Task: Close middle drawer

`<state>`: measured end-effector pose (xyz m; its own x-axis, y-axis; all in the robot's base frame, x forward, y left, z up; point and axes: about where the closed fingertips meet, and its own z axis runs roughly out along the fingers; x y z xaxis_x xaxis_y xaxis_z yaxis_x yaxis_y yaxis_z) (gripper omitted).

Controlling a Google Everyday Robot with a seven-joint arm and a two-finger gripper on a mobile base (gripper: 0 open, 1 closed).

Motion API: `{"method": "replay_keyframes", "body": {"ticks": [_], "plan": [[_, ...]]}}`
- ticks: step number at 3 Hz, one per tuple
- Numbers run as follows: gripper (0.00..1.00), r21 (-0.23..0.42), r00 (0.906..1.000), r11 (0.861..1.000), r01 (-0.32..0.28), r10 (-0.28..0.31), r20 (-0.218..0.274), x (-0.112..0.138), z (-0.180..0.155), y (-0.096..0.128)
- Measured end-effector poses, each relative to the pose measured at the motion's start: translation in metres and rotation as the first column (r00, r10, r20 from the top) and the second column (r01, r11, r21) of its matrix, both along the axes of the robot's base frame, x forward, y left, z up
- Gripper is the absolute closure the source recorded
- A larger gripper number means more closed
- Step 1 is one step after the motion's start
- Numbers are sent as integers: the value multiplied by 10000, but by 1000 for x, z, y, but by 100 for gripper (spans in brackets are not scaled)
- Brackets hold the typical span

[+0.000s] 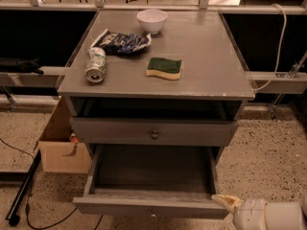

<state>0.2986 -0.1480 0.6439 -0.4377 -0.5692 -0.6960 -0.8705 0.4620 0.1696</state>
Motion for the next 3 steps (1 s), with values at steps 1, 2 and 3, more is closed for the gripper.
{"method": "replay_keyframes", "body": {"ticks": [1, 2, 3], "plan": [[43, 0, 10000, 10000, 0, 0, 0, 0, 0, 0], [74, -9, 10000, 10000, -48, 48, -58, -1, -3, 4], [97, -31, 9995, 9998, -196, 195, -242, -4, -13, 17]]}}
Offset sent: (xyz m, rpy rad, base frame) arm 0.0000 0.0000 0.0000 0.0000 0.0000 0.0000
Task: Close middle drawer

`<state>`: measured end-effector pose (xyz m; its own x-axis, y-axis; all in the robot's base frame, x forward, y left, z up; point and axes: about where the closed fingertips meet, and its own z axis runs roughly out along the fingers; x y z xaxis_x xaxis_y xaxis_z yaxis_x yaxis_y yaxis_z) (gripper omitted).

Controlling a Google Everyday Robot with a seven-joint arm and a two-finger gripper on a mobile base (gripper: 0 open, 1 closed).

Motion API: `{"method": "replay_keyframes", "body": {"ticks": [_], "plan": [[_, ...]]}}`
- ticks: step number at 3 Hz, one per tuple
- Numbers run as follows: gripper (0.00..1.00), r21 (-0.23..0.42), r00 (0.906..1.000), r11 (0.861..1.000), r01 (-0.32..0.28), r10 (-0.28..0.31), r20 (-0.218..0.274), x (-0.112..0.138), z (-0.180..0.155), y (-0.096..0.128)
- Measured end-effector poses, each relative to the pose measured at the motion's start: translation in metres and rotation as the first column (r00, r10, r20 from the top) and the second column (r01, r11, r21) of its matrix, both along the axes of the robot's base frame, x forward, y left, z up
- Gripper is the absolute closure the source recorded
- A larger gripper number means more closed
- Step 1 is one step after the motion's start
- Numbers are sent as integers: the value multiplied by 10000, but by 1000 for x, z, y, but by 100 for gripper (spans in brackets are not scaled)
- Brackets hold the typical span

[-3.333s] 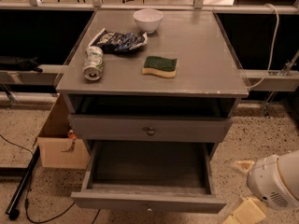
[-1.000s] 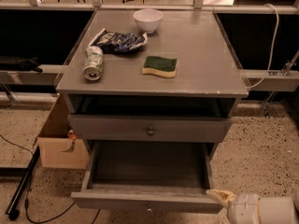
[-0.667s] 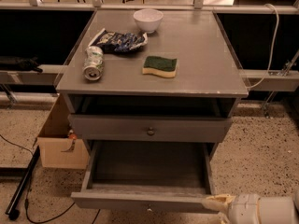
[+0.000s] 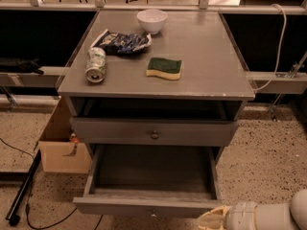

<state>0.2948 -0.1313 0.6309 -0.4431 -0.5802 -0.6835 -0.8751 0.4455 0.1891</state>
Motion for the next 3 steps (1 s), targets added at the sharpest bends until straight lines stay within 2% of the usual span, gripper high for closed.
{"method": "replay_keyframes", "body": {"ticks": [1, 3], "plan": [[100, 297, 9979, 9993, 230, -211, -617, 13, -58, 43], [100, 141, 9979, 9998, 165, -156, -622, 12, -61, 45]]}}
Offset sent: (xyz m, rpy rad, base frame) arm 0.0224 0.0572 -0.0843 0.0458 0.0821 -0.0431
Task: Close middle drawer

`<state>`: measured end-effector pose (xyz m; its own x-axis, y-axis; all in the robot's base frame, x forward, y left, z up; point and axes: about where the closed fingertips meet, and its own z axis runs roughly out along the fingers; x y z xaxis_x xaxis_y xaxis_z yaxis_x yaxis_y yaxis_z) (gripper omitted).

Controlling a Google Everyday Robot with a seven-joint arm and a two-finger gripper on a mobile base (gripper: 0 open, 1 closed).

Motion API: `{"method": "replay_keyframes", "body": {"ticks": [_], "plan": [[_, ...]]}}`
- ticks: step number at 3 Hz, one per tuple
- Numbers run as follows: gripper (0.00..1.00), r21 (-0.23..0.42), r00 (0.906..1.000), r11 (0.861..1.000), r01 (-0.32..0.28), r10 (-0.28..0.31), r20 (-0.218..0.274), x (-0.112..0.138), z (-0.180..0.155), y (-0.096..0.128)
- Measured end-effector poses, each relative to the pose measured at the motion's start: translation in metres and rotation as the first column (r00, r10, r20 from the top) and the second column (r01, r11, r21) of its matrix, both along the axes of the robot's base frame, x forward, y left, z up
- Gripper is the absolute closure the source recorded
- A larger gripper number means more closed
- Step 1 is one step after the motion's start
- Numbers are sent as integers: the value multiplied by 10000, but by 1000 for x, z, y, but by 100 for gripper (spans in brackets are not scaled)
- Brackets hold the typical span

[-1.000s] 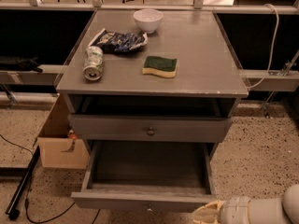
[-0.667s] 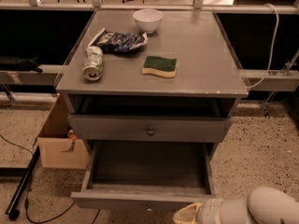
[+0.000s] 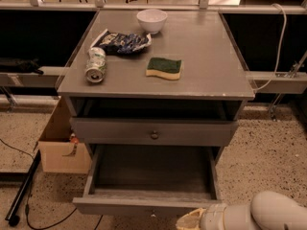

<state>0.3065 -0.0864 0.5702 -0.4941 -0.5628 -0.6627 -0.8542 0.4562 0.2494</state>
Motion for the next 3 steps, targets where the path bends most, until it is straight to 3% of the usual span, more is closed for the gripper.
{"method": "replay_keyframes", "body": {"ticks": [1, 3], "plan": [[100, -247, 10000, 9997, 34, -36, -83, 2, -8, 0], [100, -794, 9983, 9954, 531, -550, -211, 5, -25, -22]]}}
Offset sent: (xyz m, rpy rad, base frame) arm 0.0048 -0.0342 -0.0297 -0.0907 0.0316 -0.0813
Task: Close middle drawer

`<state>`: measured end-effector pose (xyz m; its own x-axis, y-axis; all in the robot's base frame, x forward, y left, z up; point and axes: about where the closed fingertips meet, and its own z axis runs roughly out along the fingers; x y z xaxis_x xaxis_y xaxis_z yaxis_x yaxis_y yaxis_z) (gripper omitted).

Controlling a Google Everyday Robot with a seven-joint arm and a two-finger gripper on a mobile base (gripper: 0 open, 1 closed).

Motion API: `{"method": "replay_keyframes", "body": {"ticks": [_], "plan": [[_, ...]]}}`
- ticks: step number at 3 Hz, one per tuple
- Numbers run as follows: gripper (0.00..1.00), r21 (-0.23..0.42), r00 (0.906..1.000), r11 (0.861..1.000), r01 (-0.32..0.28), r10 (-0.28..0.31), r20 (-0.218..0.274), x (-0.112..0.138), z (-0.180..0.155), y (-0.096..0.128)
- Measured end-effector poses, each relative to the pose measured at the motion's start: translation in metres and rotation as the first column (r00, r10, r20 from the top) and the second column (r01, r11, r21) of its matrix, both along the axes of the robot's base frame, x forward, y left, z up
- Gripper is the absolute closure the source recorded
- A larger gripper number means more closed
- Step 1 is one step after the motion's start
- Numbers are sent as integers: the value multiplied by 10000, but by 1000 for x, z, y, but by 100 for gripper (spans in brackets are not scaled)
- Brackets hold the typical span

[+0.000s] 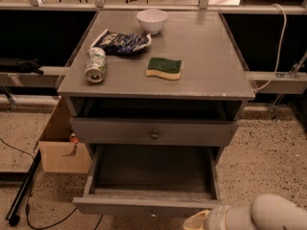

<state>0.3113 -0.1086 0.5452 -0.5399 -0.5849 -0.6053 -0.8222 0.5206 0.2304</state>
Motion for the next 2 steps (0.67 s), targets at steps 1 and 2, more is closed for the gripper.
{"method": "replay_keyframes", "body": {"ticks": [1, 2], "plan": [[100, -137, 9996, 9998, 162, -165, -208, 12, -16, 0], [100, -310, 9959, 9990, 327, -352, -836, 37, -54, 11]]}}
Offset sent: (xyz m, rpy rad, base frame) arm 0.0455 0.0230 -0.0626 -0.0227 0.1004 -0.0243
